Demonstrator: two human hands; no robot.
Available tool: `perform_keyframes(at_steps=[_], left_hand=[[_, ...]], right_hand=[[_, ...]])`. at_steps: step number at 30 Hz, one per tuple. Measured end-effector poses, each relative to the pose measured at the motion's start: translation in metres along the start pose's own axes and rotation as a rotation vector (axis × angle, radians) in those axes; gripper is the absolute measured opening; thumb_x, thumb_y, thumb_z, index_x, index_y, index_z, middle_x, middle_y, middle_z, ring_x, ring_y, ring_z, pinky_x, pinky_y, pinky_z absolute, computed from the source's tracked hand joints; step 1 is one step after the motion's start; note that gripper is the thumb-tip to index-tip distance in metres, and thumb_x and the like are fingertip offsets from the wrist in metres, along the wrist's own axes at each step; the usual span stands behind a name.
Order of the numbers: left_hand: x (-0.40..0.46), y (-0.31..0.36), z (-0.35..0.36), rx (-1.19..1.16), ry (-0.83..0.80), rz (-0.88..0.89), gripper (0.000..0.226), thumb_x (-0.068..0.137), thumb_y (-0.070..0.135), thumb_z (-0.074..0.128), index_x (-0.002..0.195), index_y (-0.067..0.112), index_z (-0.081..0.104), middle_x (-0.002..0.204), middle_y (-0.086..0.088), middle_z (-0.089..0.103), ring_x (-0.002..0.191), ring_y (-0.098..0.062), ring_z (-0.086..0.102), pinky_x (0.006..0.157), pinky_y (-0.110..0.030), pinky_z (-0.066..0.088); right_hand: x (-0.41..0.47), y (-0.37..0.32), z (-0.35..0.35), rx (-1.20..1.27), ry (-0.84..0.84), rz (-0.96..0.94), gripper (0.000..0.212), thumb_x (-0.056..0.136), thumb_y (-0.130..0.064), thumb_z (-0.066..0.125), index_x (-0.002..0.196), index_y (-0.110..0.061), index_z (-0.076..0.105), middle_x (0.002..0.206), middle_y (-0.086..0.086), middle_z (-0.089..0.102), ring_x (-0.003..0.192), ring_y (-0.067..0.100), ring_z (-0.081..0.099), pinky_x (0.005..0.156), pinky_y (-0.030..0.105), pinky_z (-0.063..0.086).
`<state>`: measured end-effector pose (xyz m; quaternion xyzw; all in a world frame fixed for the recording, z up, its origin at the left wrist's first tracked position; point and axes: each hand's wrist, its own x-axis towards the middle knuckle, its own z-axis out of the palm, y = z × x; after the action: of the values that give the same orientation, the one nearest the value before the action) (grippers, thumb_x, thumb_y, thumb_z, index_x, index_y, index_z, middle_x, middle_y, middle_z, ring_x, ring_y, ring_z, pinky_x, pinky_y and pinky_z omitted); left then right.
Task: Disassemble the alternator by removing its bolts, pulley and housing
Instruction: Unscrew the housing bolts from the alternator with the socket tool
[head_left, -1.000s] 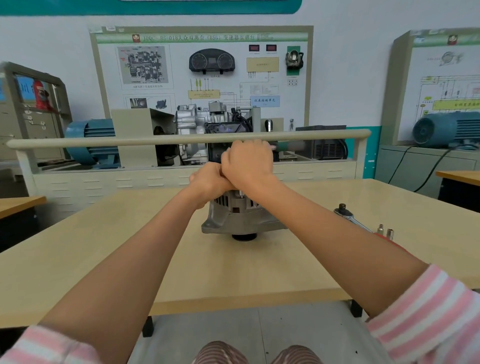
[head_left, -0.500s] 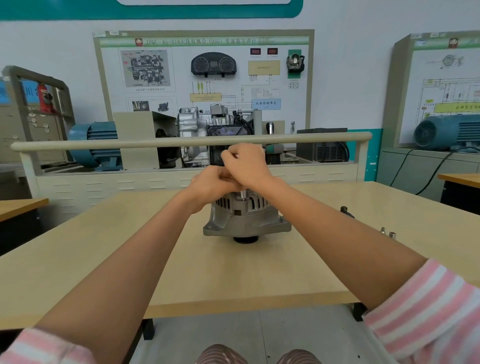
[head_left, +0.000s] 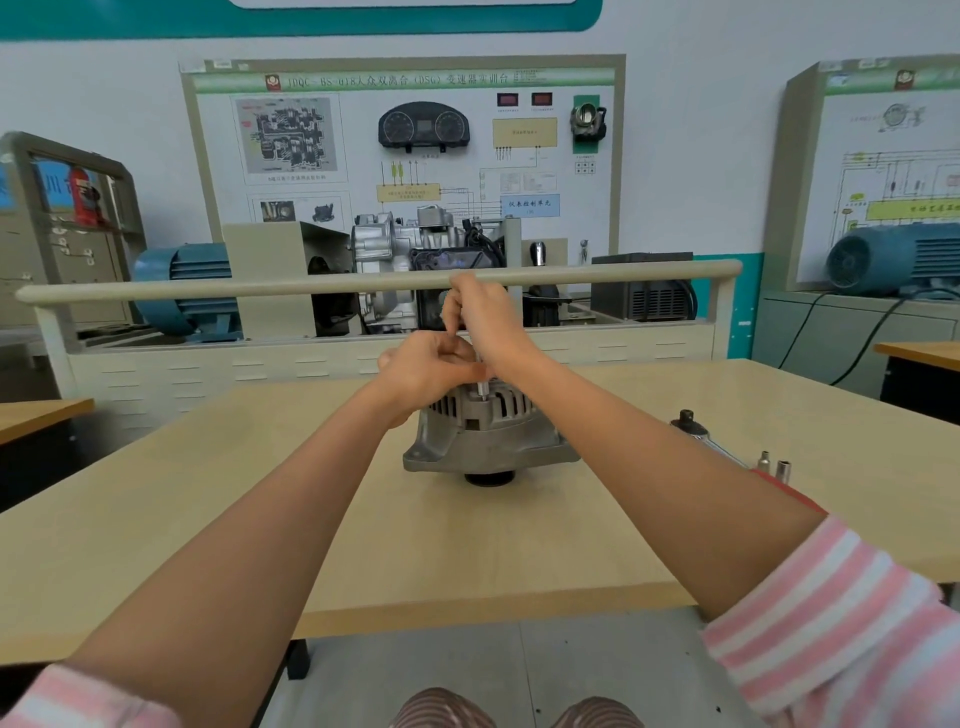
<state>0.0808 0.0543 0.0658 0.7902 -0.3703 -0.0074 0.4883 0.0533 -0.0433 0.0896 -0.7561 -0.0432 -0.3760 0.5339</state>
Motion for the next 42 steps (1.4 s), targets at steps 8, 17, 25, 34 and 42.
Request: perform_keyframes(at_steps=[8, 17, 25, 34, 42], left_hand=[[0.003, 0.002, 0.003, 0.155, 0.082, 0.000, 0.020, 0.089, 0.017, 0.056, 0.104, 0.008, 0.065, 0.106, -0.019, 0.067, 0.106, -0.033, 0.056, 0.101, -0.050, 0.040], [0.007, 0.009, -0.001, 0.210, -0.025, 0.045, 0.031, 0.082, 0.021, 0.071, 0.109, 0.006, 0.064, 0.104, -0.017, 0.068, 0.105, -0.032, 0.060, 0.100, -0.051, 0.043], [0.018, 0.018, -0.009, 0.421, -0.214, 0.230, 0.025, 0.082, 0.020, 0.072, 0.097, 0.002, 0.064, 0.085, -0.010, 0.064, 0.081, -0.024, 0.059, 0.078, -0.039, 0.051], [0.022, 0.014, -0.022, 0.370, -0.291, 0.194, 0.017, 0.084, 0.025, 0.072, 0.071, 0.014, 0.067, 0.070, 0.003, 0.060, 0.065, -0.004, 0.052, 0.060, -0.012, 0.041], [0.021, 0.004, -0.020, 0.186, -0.213, 0.120, 0.022, 0.079, 0.014, 0.077, 0.061, 0.025, 0.072, 0.061, 0.011, 0.069, 0.062, 0.004, 0.062, 0.059, -0.009, 0.046]], right_hand=[[-0.016, -0.002, -0.001, -1.258, 0.214, -0.394, 0.056, 0.096, -0.054, 0.024, 0.114, -0.009, 0.053, 0.089, 0.011, 0.065, 0.085, 0.029, 0.058, 0.079, 0.039, 0.034], [-0.008, -0.013, -0.020, -1.295, -0.034, -0.398, 0.058, 0.098, -0.053, 0.020, 0.119, -0.005, 0.045, 0.070, 0.000, 0.046, 0.062, 0.021, 0.045, 0.054, 0.032, 0.032], [-0.006, -0.008, -0.023, -0.600, -0.120, -0.279, 0.031, 0.101, -0.032, 0.034, 0.077, -0.014, 0.043, 0.068, -0.003, 0.045, 0.070, 0.016, 0.047, 0.069, 0.034, 0.036], [0.004, -0.003, -0.008, 0.235, 0.004, 0.137, 0.051, 0.097, -0.028, 0.038, 0.049, -0.010, 0.041, 0.057, 0.006, 0.050, 0.087, 0.022, 0.052, 0.082, 0.029, 0.043], [-0.005, 0.007, -0.009, -0.267, 0.047, -0.174, 0.036, 0.099, -0.021, 0.035, 0.066, -0.012, 0.047, 0.068, 0.002, 0.051, 0.073, 0.016, 0.047, 0.070, 0.034, 0.037]])
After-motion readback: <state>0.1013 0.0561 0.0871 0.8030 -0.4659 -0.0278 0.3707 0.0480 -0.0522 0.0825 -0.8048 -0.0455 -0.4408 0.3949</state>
